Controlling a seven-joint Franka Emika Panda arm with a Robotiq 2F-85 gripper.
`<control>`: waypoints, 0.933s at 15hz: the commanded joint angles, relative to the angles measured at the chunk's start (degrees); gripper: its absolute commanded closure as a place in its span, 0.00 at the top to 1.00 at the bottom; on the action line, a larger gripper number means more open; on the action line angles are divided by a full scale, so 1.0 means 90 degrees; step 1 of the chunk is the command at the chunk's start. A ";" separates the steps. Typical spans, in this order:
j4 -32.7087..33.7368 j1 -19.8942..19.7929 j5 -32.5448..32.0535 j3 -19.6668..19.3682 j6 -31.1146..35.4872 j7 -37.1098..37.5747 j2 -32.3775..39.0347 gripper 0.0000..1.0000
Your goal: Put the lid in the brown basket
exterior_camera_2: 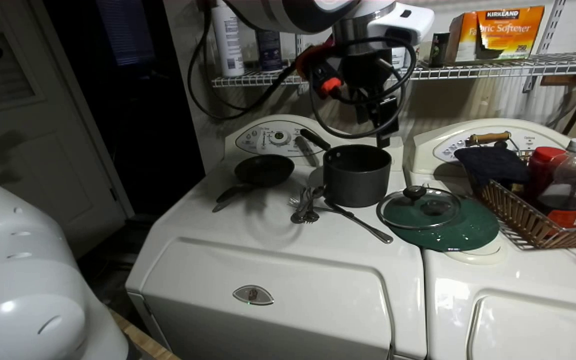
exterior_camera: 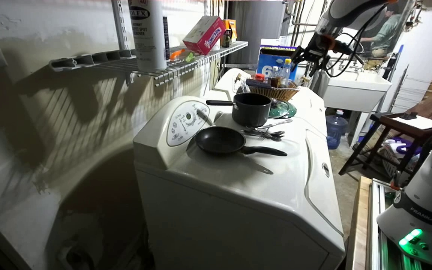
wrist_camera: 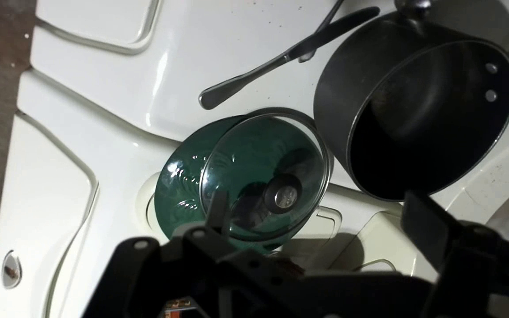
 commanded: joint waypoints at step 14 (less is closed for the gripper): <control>0.0516 -0.0240 -0.0160 0.0194 0.0527 0.1028 0.0881 1.00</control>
